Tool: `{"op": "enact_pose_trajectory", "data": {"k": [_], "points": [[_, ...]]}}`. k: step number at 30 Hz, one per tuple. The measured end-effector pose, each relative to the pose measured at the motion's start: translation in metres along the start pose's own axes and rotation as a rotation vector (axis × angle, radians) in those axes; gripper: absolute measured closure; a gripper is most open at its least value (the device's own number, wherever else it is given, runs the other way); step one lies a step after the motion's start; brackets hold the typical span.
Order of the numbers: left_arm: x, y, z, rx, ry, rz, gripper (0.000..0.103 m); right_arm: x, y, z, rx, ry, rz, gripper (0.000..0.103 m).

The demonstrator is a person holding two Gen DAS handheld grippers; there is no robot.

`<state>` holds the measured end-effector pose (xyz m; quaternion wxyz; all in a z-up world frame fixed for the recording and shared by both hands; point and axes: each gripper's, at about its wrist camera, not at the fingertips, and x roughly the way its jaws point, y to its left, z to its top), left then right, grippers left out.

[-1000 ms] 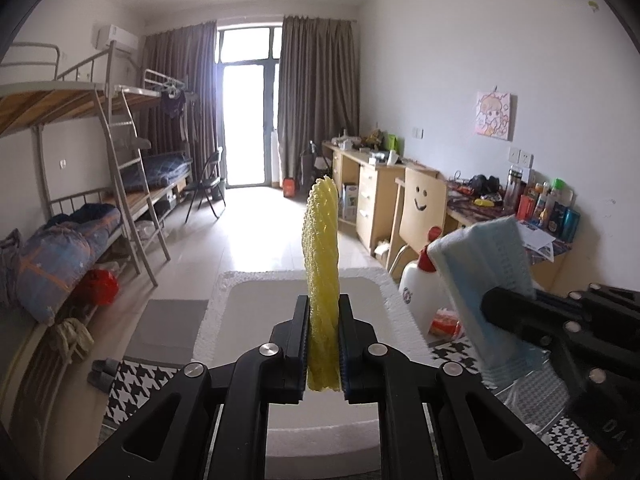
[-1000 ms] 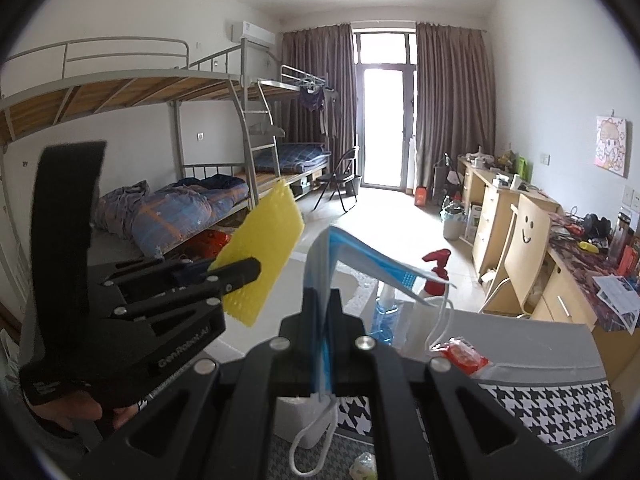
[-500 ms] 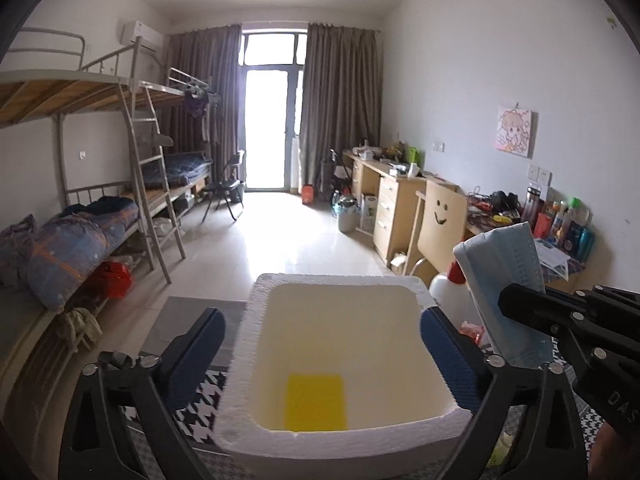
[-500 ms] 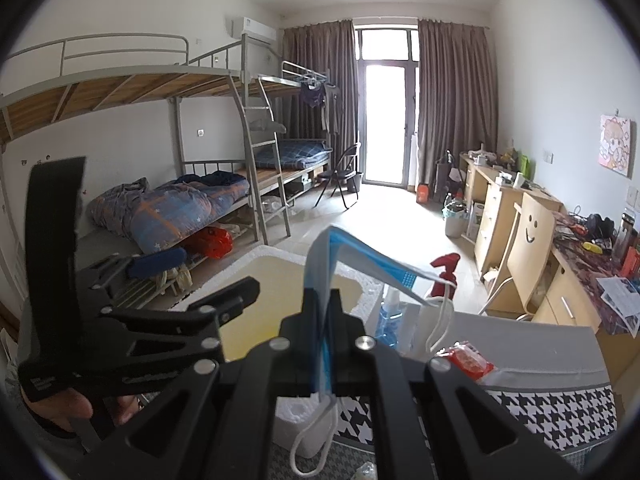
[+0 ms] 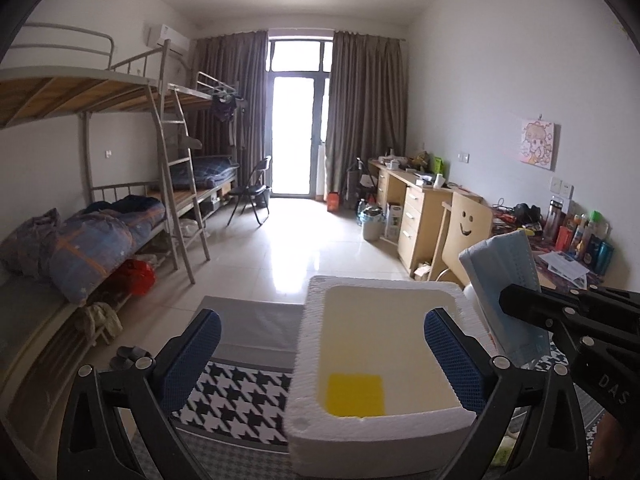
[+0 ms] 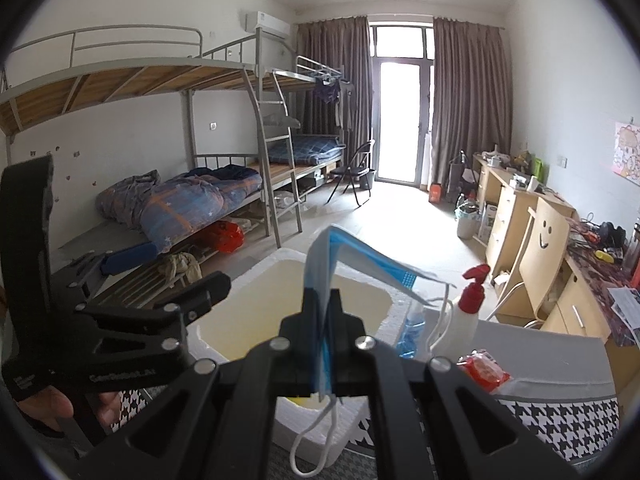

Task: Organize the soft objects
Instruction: 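Lower the blue mask into the foam box and open the right tool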

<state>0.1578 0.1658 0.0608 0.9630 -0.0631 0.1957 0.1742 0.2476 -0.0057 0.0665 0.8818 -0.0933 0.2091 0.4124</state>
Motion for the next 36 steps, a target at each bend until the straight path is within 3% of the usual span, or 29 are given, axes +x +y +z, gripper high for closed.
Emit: {"op": "enact_pose_trajectory", "data": {"k": [30, 32, 34, 36], "points": [[-0.003, 0.032, -0.013, -0.033, 0.015, 0.037, 0.001, 0.057, 0.010, -0.007, -0.021, 0.175, 0.077, 0.096], [-0.002, 0.033, -0.013, -0.032, 0.015, 0.037, 0.001, 0.059, 0.012, -0.008, -0.028, 0.193, 0.079, 0.086], [-0.003, 0.033, -0.014, -0.042, 0.016, 0.037, 0.001, 0.060, 0.014, -0.010, -0.032, 0.208, 0.084, 0.061], [-0.003, 0.036, -0.014, -0.051, 0.018, 0.038, 0.001, 0.059, 0.014, -0.011, -0.032, 0.205, 0.087, 0.052]]}}
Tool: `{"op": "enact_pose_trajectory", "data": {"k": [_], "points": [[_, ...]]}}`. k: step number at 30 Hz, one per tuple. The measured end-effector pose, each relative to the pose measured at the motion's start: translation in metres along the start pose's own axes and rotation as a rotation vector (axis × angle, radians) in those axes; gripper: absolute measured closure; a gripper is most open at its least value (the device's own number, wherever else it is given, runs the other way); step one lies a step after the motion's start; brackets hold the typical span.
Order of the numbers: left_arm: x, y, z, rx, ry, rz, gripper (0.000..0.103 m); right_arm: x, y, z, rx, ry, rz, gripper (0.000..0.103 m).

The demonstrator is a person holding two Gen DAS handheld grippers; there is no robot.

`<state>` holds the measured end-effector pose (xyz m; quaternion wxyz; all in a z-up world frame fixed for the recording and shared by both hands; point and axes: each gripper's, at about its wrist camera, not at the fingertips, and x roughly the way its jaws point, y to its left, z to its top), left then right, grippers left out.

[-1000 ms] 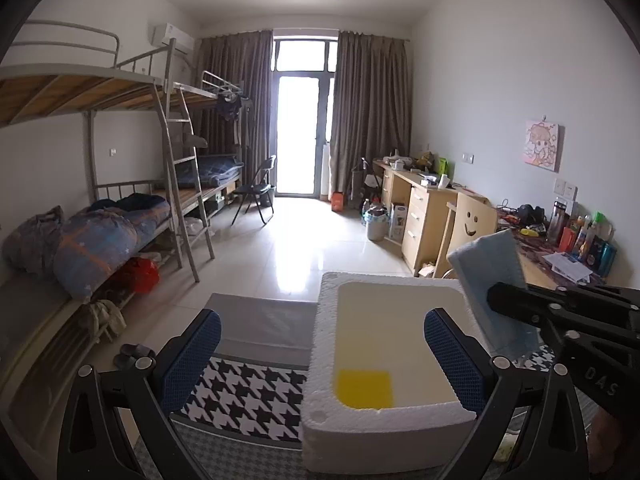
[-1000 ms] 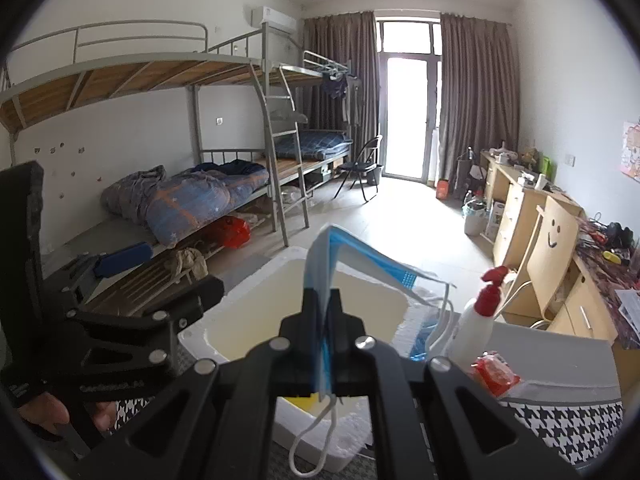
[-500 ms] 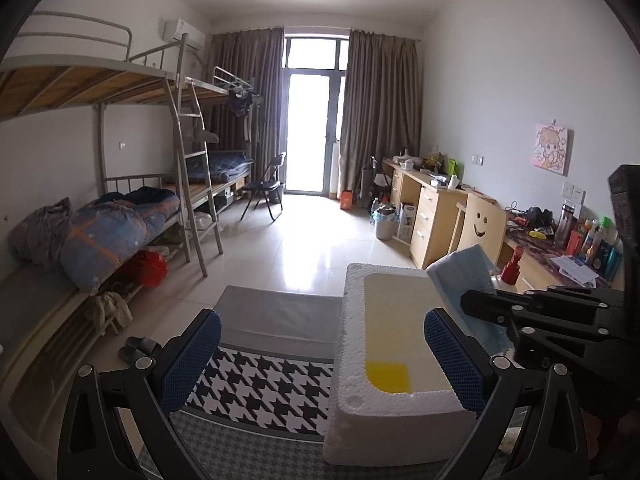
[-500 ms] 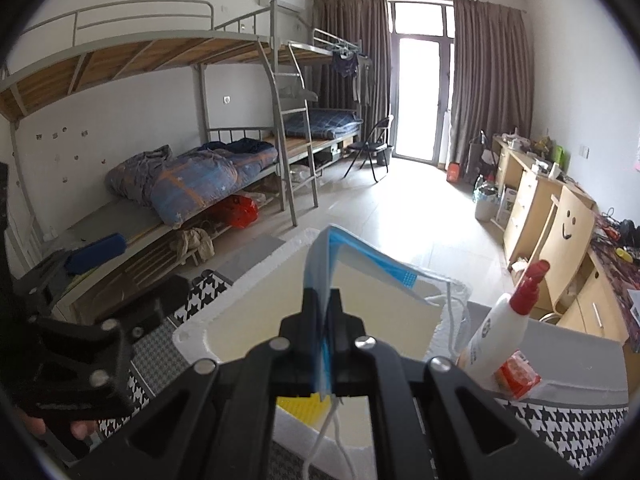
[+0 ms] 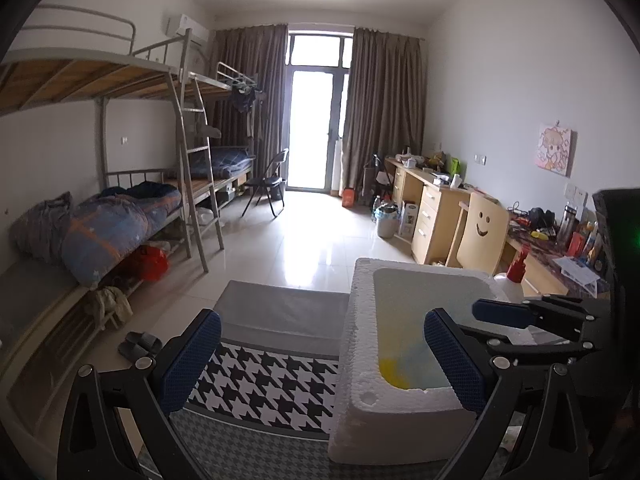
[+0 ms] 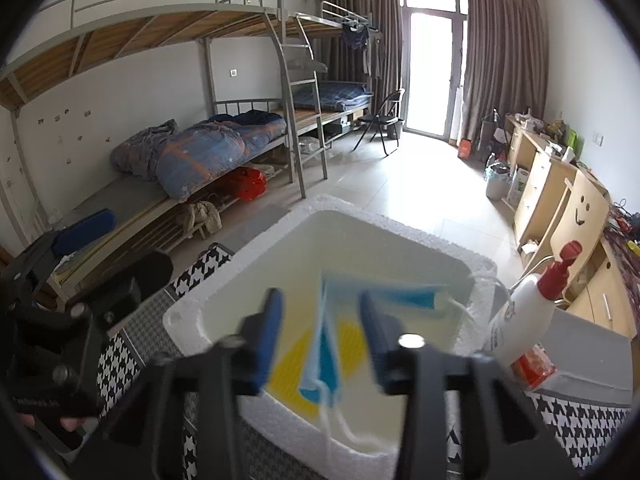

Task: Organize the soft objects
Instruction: 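Lower the blue mask into the foam box and open the right tool, then withdraw both open tools from the box back toward the remaining items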

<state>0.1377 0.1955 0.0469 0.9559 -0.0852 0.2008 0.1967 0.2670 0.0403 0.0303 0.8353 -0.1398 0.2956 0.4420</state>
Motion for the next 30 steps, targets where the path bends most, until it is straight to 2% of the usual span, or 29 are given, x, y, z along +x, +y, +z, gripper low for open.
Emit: {"op": "enact_pose_trajectory", "data": {"k": [8, 12, 17, 30], "points": [[0.000, 0.001, 0.001, 0.006, 0.000, -0.004, 0.001, -0.008, -0.003, 0.000, 0.011, -0.022, -0.010, 0.048], [-0.003, -0.002, 0.001, 0.009, -0.006, -0.008, 0.001, -0.020, -0.005, -0.001, 0.019, -0.063, -0.033, 0.032], [-0.012, -0.003, 0.002, 0.011, -0.020, -0.014, 0.001, -0.032, -0.011, -0.003, 0.049, -0.110, -0.071, 0.018], [-0.031, -0.018, 0.002, 0.046, -0.047, -0.029, 0.001, -0.057, -0.018, -0.011, 0.076, -0.163, -0.093, 0.017]]}}
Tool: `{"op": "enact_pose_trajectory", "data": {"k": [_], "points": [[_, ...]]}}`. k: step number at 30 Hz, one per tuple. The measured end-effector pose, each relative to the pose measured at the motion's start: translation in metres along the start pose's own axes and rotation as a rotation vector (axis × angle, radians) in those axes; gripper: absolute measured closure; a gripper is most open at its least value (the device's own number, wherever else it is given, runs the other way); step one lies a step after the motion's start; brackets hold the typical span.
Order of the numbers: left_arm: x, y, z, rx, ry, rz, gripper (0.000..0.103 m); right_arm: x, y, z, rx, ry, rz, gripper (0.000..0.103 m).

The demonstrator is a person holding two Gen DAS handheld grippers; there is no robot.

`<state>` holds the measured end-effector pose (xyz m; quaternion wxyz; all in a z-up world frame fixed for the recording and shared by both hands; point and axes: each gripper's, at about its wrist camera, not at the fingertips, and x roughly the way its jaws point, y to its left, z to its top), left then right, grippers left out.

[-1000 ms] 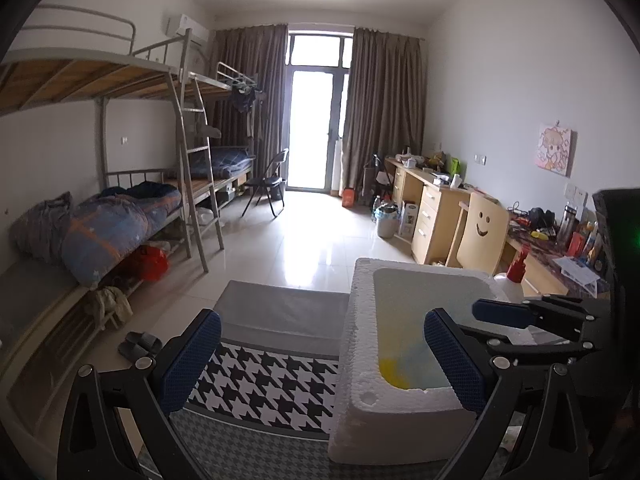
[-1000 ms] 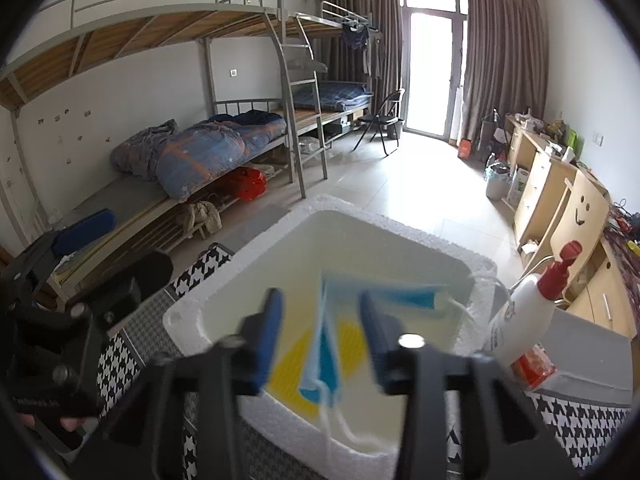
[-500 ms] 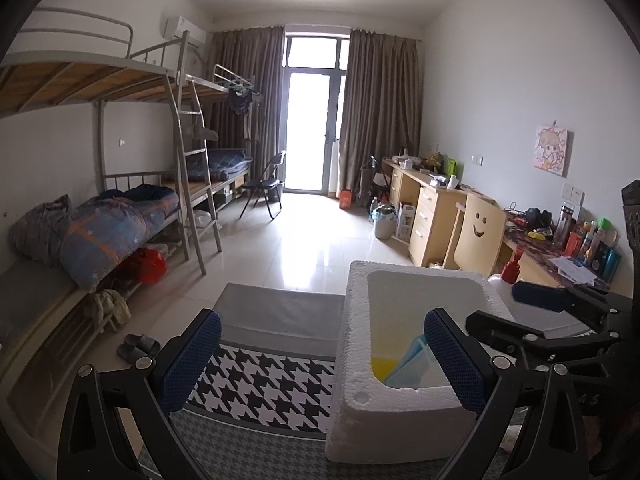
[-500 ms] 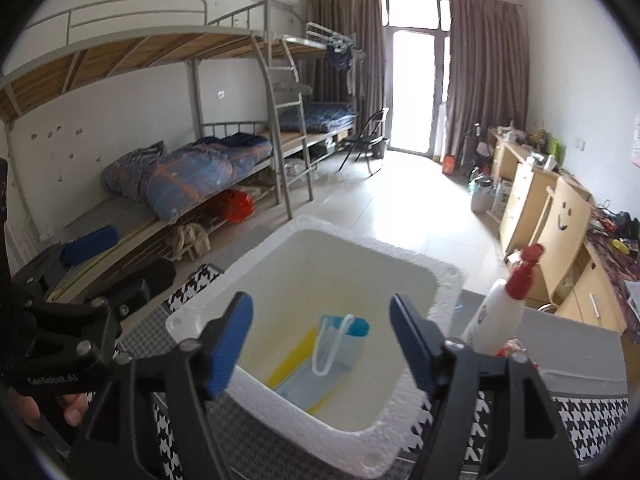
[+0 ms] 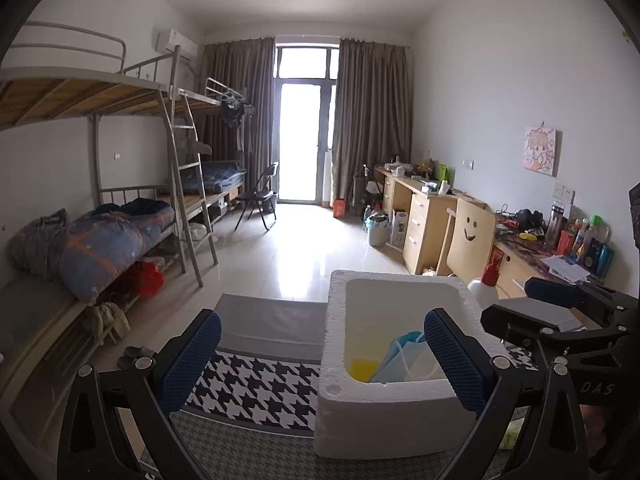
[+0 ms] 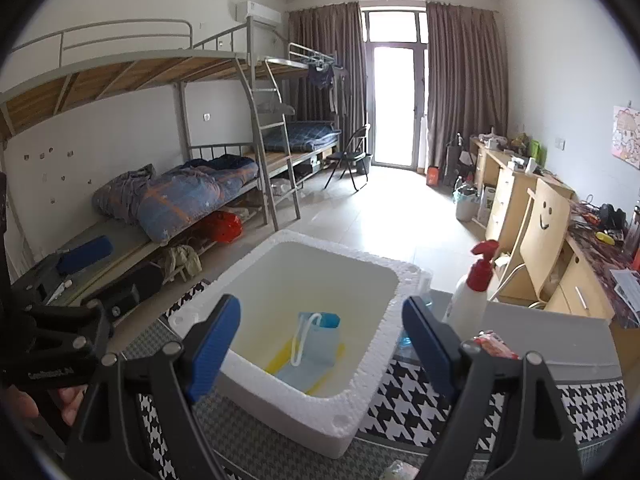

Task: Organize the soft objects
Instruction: 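Withdraw both open tools from the box back toward the remaining items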

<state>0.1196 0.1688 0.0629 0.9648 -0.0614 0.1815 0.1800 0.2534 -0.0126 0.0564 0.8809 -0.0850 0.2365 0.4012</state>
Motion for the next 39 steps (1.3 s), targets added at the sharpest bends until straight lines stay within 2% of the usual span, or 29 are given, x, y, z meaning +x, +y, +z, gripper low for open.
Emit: {"op": "enact_pose_trajectory", "data": {"k": [39], "points": [[-0.062, -0.042, -0.004, 0.065, -0.098, -0.086, 0.001, -0.079, -0.015, -0.024, 0.053, -0.126, -0.048, 0.017]]}}
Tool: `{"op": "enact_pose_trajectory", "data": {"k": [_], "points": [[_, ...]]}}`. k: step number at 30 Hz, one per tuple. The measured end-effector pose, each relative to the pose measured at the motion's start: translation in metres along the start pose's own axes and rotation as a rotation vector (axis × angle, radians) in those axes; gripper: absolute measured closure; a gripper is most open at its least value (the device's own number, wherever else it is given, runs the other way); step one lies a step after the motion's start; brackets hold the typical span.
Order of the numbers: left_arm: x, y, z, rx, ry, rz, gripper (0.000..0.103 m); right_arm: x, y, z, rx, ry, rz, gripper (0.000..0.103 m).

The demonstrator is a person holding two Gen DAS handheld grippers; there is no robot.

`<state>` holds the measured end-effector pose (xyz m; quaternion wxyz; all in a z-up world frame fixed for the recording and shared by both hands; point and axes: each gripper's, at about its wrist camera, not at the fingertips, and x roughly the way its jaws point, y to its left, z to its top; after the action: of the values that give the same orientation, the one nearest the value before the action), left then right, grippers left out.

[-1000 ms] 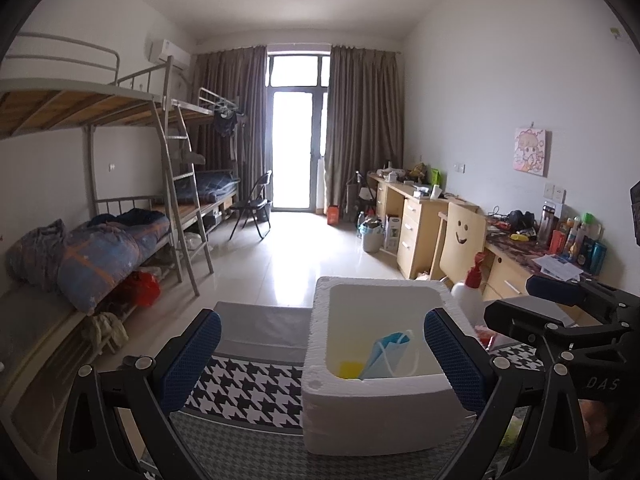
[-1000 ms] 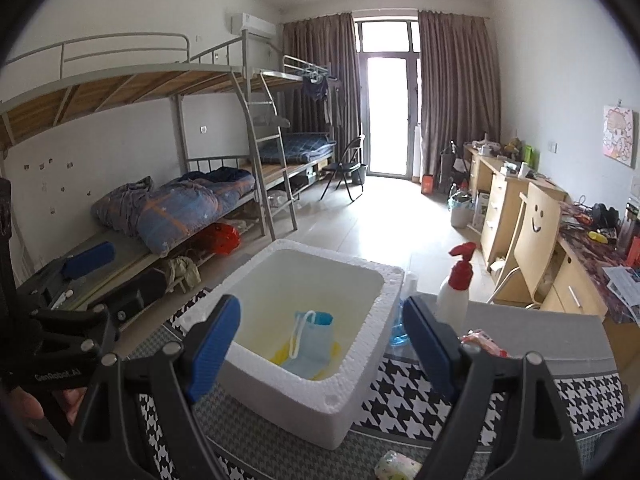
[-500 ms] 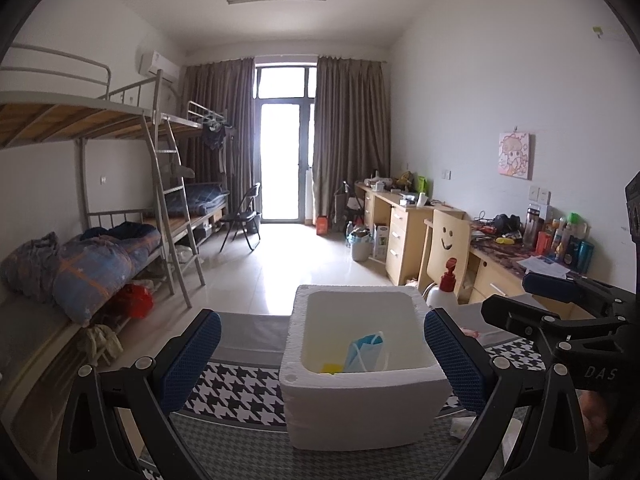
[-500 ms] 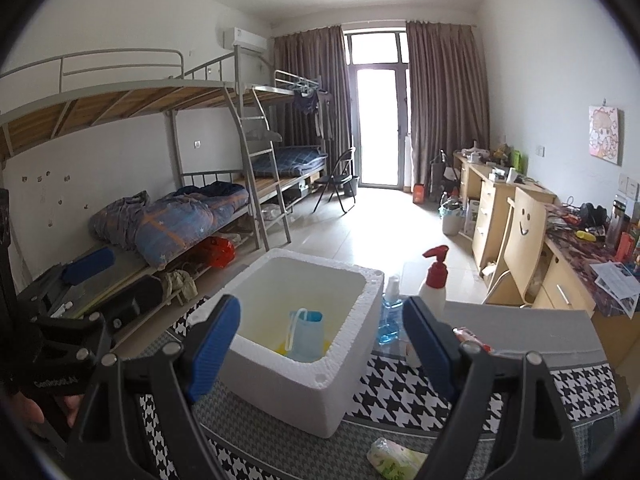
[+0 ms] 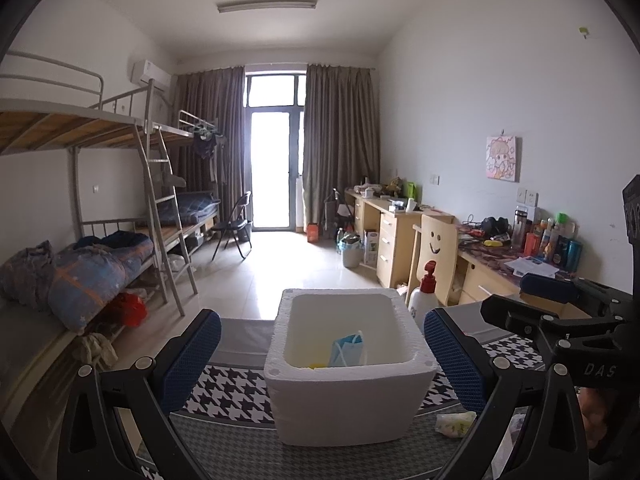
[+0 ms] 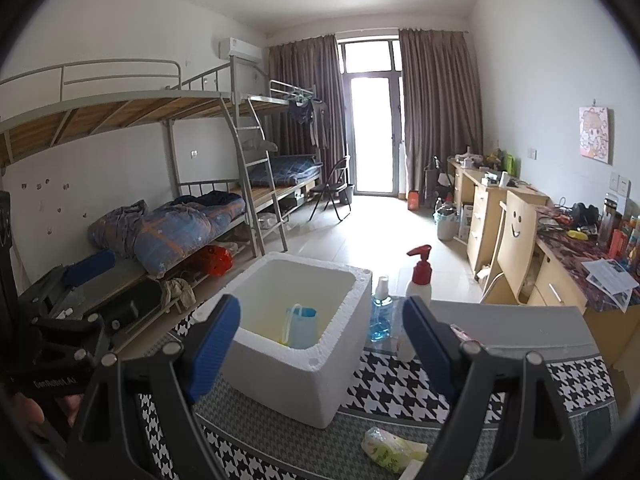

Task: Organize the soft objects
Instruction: 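Withdraw both open tools from the box back toward the remaining items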

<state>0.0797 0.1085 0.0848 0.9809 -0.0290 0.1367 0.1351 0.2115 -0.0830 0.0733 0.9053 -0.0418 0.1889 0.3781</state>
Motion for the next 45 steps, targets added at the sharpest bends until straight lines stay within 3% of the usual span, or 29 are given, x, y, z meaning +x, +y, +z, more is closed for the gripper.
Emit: {"op": "enact_pose_trajectory", "data": {"k": [24, 45], "points": [[-0.026, -0.032, -0.012, 0.019, -0.046, -0.099, 0.001, -0.041, -0.010, -0.018, 0.025, -0.053, -0.072, 0.016], [-0.029, -0.059, -0.024, 0.036, -0.020, -0.185, 0.001, -0.064, -0.034, -0.043, 0.073, -0.076, -0.142, 0.008]]}}
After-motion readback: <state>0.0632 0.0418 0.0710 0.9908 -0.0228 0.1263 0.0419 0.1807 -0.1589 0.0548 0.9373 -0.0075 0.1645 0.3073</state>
